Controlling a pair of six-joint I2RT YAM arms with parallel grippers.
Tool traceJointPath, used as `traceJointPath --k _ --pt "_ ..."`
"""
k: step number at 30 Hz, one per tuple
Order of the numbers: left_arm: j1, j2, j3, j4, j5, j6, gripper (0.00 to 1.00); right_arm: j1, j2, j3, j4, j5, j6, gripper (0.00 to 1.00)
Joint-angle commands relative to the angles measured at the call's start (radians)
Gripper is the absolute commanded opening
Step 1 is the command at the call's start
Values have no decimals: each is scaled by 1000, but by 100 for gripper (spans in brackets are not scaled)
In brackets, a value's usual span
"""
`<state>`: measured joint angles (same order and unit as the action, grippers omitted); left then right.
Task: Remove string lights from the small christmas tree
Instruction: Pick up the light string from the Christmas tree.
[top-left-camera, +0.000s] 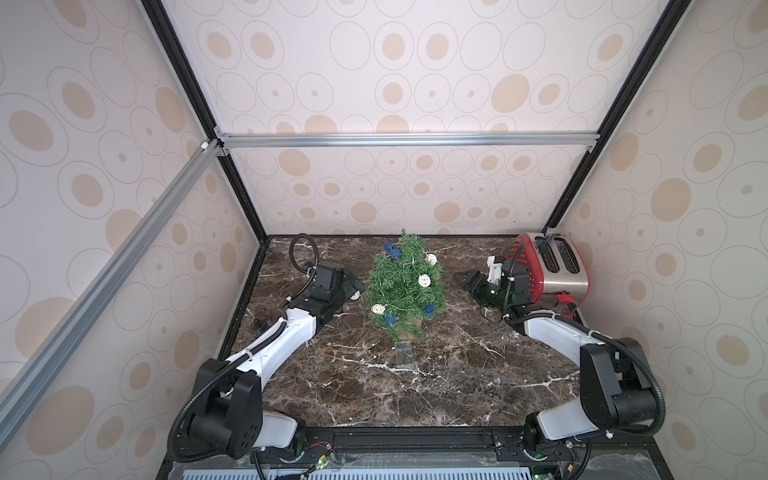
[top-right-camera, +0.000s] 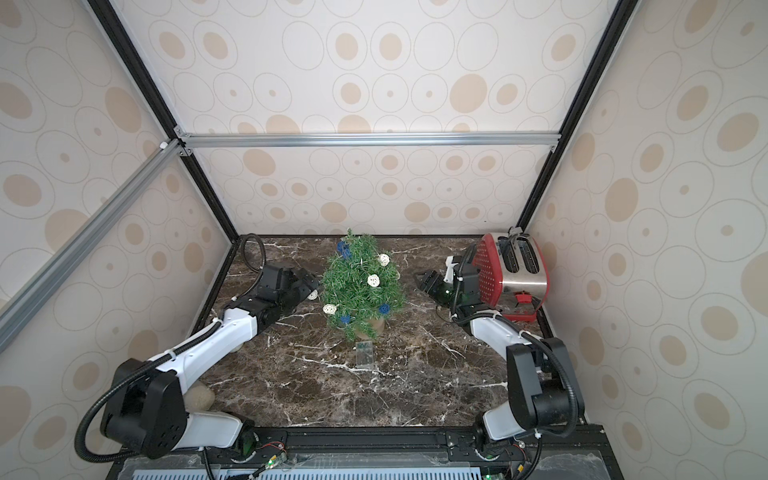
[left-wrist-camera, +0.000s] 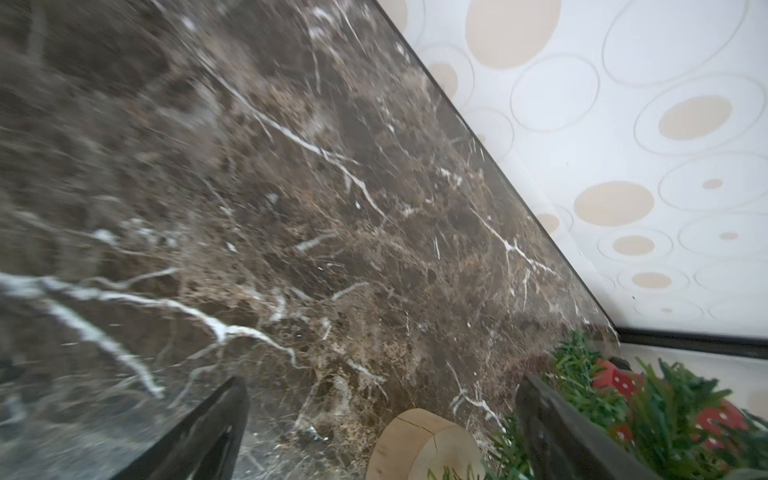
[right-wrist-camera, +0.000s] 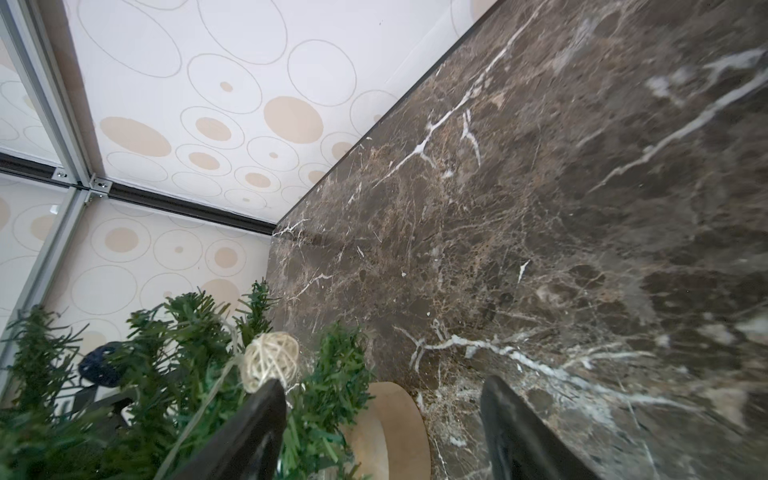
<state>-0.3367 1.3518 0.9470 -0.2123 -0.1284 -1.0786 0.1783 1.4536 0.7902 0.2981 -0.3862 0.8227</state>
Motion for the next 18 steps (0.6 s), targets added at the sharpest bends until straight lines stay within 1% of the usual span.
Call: traceJointPath --k 1,4,5,7,9,10,12,15,18 --pt "2 -51 51 -175 -156 28 99 1 -64 -7 -130 85 -35 77" --pt "1 -65 72 -234 -207 37 99 3 -98 8 -207 130 -53 78" --pt "2 -63 88 -270 -226 38 99 3 -111 5 -204 121 -66 78" --pt "2 -80 99 -245 -232 88 99 6 -142 -2 -166 76 -94 77" --pt "1 -126 95 -181 -233 139 99 18 -196 -11 -94 7 -135 76" --pt "2 -149 95 -152 -236 163 99 32 -222 -6 -84 -6 -163 76" --pt "1 -198 116 -118 -237 191 99 90 -290 34 -114 -16 -272 75" --pt "3 -248 173 -97 -229 228 99 226 -343 120 -212 1 -426 74" --pt "5 -277 228 -91 -178 262 100 326 -365 167 -264 28 -497 72"
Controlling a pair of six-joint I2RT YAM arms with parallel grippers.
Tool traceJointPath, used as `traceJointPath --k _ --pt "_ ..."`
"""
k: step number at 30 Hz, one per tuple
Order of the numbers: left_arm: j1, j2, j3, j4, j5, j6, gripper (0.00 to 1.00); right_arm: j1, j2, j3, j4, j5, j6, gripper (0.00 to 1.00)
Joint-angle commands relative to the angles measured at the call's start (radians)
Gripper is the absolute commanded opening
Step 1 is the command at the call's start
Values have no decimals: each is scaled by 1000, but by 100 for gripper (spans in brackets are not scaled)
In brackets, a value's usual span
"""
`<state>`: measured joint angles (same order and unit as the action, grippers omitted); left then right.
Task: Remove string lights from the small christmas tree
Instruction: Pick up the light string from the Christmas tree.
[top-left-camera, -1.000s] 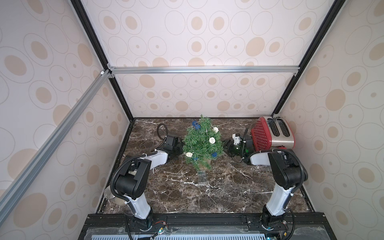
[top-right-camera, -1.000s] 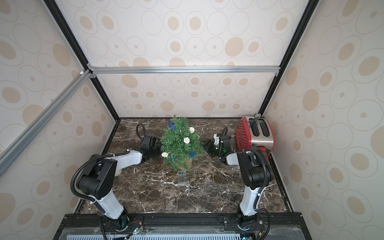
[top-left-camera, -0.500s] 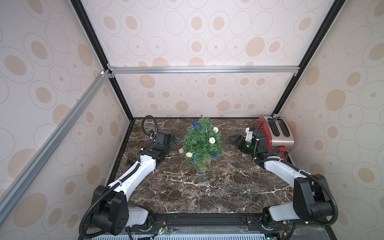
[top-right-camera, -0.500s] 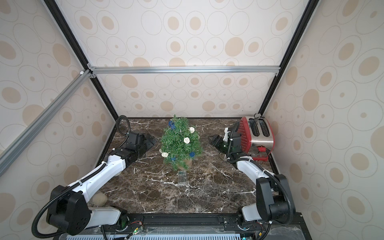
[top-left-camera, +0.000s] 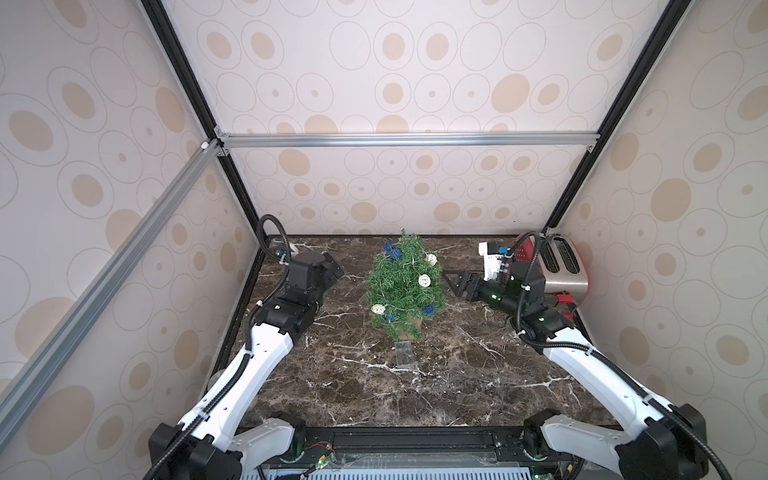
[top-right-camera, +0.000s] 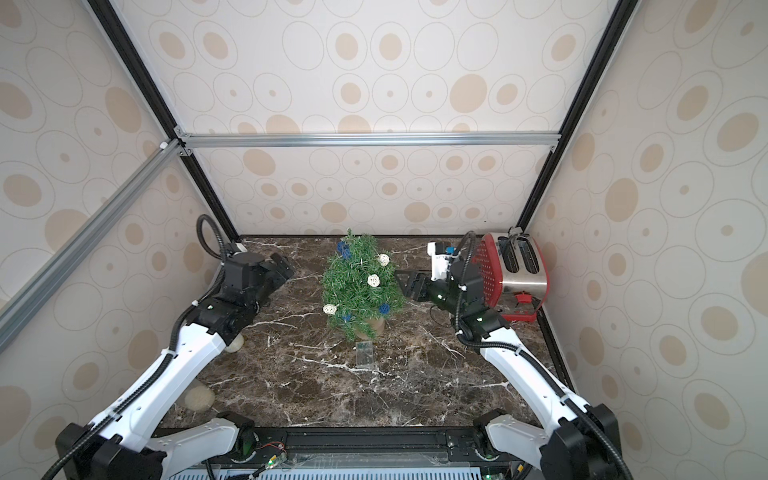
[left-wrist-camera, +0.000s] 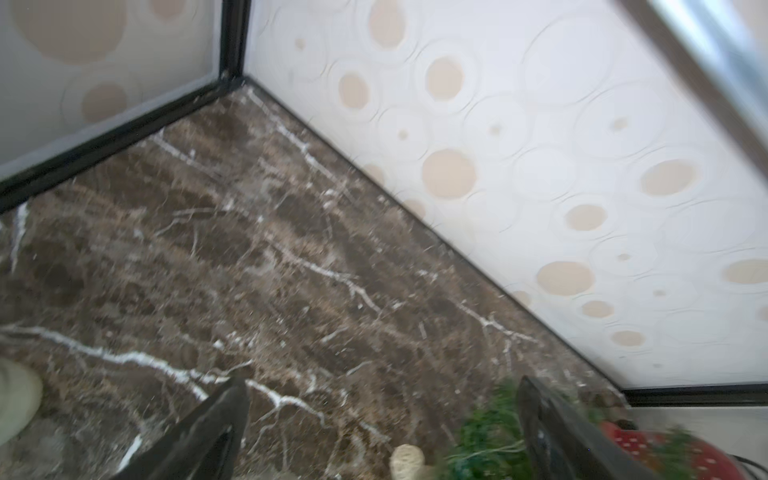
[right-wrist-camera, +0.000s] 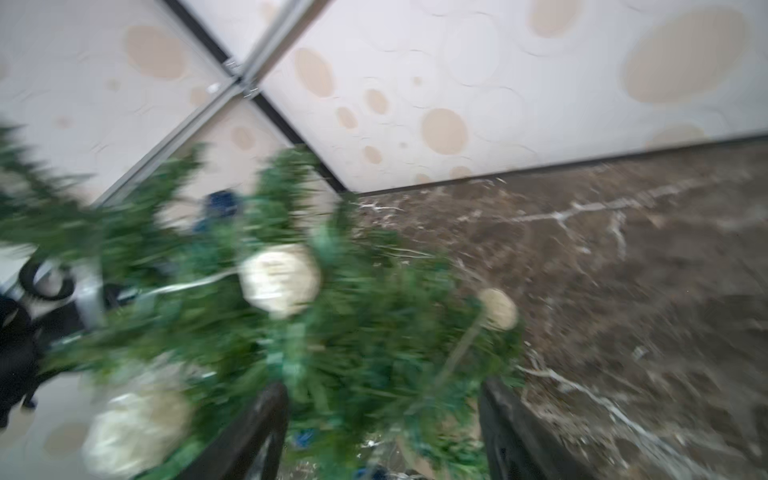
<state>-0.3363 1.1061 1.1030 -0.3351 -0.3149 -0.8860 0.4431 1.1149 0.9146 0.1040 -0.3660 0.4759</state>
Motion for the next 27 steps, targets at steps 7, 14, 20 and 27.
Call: traceJointPath --k 7,14,20,27 --pt "5 -14 176 -61 145 134 99 187 -17 121 -170 65 -262 70" --pt "4 -20 141 -28 163 137 99 238 48 167 -215 136 -279 65" --pt "5 -12 147 -36 168 147 99 249 81 198 -236 153 -284 55" --pt "5 1 146 -35 182 145 99 262 78 199 -230 165 -289 50"
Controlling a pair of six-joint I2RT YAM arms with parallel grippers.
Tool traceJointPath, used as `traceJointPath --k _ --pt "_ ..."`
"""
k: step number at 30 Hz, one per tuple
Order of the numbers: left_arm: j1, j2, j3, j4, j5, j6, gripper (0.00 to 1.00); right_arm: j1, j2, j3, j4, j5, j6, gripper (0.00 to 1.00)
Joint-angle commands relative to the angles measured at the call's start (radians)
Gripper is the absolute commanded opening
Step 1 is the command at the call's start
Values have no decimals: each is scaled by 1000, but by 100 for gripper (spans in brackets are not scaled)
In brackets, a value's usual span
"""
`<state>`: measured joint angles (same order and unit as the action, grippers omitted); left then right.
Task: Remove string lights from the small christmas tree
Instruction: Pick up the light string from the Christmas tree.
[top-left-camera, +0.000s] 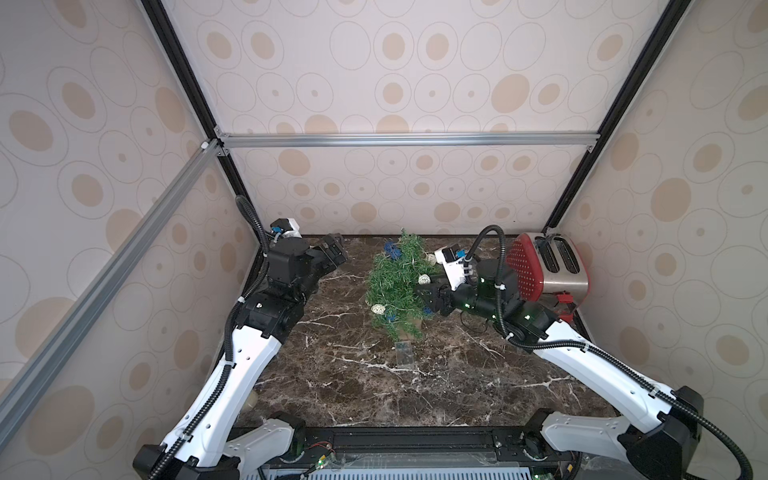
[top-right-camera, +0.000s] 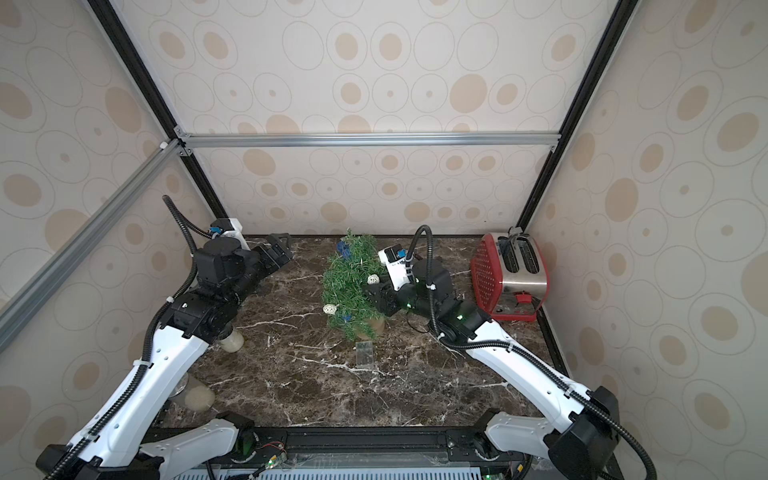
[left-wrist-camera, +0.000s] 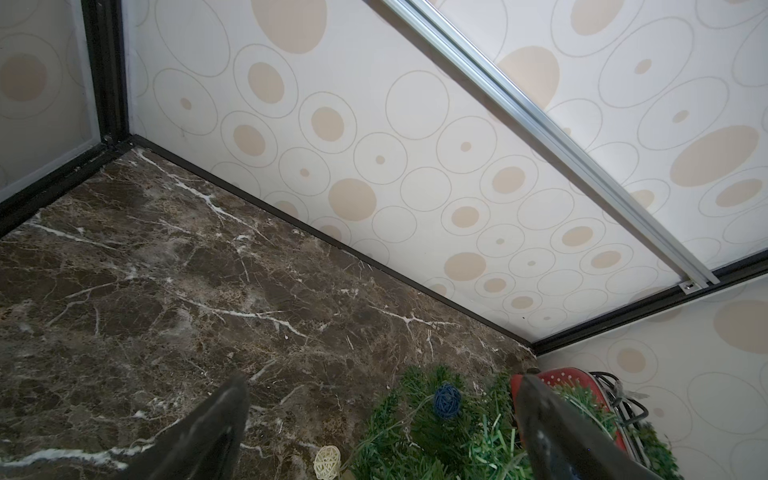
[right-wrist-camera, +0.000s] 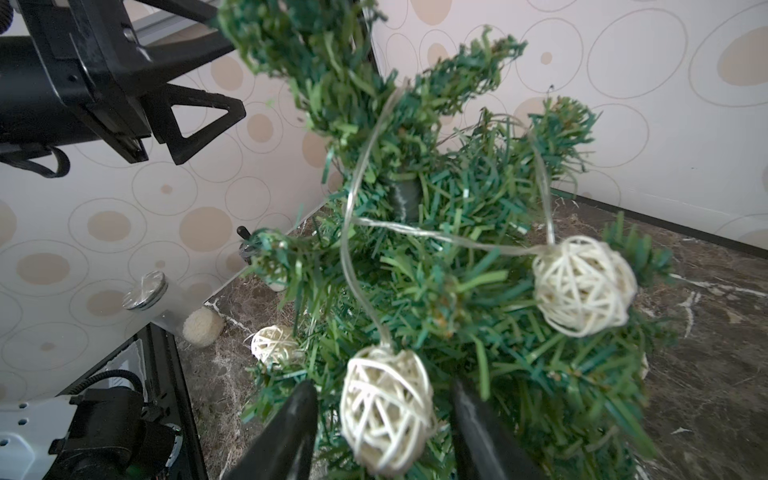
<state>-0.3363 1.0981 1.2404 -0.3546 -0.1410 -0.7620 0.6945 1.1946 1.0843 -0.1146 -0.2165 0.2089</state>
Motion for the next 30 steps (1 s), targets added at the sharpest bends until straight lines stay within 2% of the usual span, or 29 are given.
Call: traceJointPath --k 1,7,14,20,26,30 --pt "4 10 7 -15 10 21 99 11 -1 33 -17 17 -25 48" --pt "5 17 14 -17 17 21 99 11 -4 38 -19 27 -27 37" --pt "5 22 35 -24 34 33 99 13 -14 67 -40 58 -30 32" --pt "5 51 114 -52 94 87 99 11 -5 178 -127 116 -58 29" --pt "4 108 195 -70 172 131 99 7 71 317 -174 172 -98 29" --pt "5 138 234 -63 221 155 99 -36 160 445 -193 133 -121 29"
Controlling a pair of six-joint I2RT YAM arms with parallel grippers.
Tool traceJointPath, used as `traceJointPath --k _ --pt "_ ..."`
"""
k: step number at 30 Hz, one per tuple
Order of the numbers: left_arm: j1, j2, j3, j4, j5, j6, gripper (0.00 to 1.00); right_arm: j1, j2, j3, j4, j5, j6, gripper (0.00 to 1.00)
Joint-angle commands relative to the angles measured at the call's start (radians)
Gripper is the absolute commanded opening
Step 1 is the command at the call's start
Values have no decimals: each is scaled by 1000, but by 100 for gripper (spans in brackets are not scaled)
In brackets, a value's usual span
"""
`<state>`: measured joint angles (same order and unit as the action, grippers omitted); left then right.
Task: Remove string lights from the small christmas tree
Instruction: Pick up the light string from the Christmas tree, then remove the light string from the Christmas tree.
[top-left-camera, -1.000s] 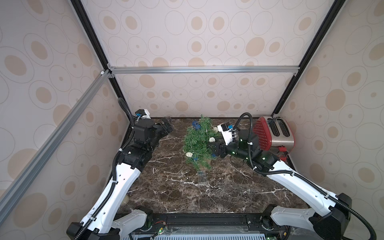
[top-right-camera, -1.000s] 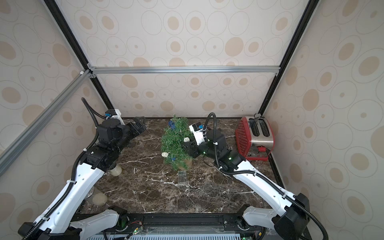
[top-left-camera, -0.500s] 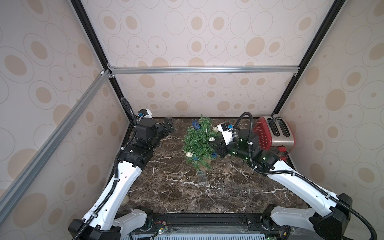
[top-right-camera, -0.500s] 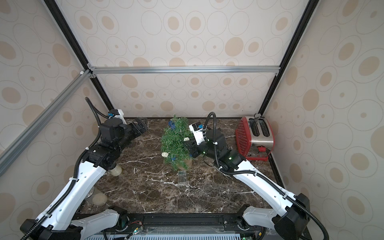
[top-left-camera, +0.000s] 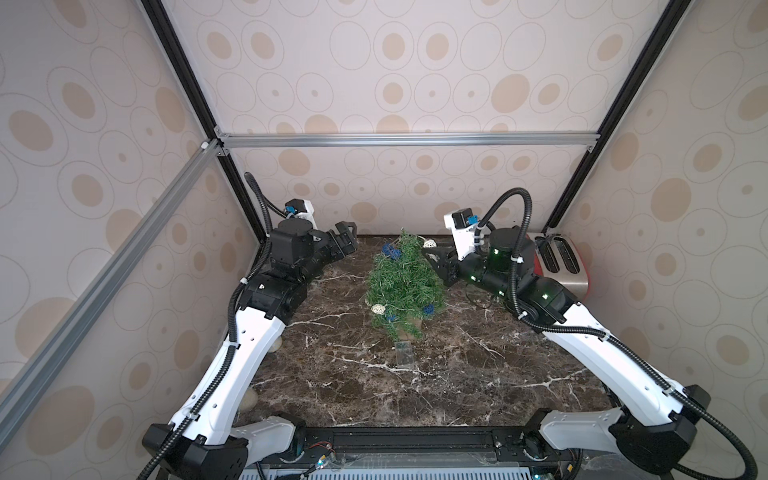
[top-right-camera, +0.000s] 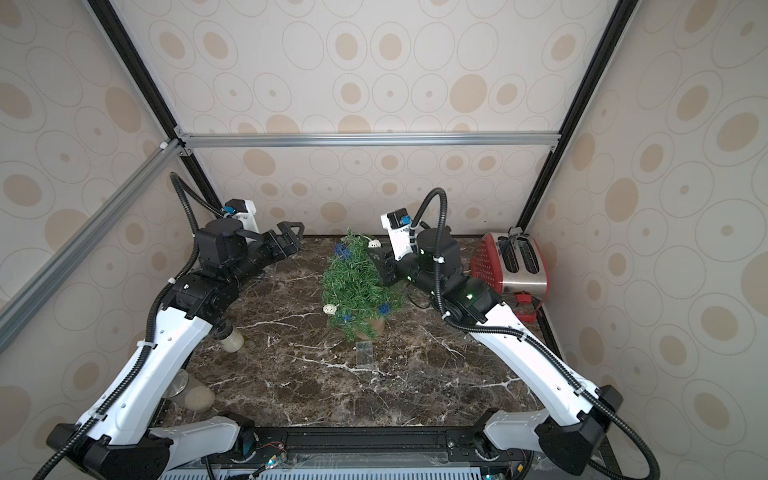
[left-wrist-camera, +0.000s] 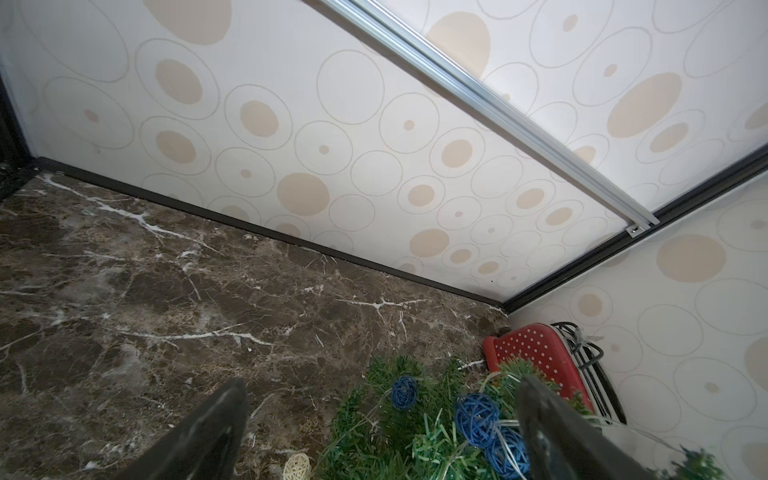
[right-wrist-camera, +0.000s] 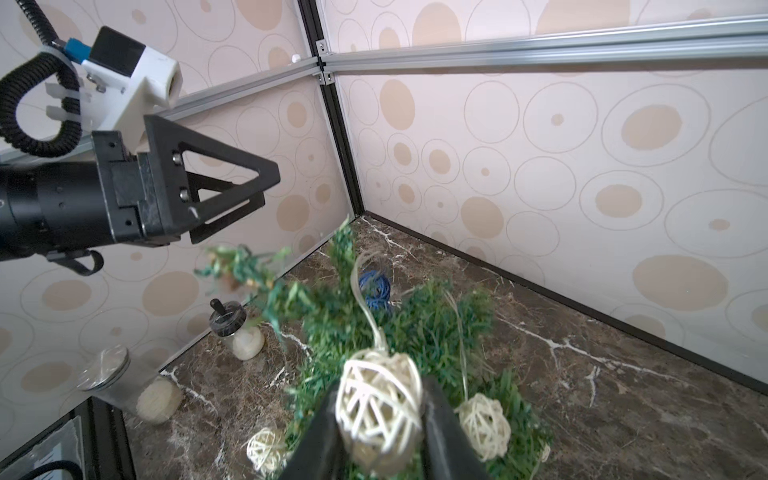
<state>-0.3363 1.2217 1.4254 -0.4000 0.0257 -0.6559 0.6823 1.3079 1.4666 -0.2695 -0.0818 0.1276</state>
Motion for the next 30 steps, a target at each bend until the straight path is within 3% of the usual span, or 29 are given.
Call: traceJointPath --k 1,7,16,26,30 --pt "5 19 60 -16 69 55 99 -38 70 95 -42 -13 -44 29" --pt "4 45 88 -3 173 81 99 -95 192 277 -69 -150 -76 29" --pt "5 16 69 2 215 121 99 -95 304 514 -168 -367 -117 29" --pt "5 -40 50 -29 49 114 99 19 301 650 -342 -480 -221 29" --pt "8 -49 43 -25 34 106 99 88 216 555 -353 -427 -268 29"
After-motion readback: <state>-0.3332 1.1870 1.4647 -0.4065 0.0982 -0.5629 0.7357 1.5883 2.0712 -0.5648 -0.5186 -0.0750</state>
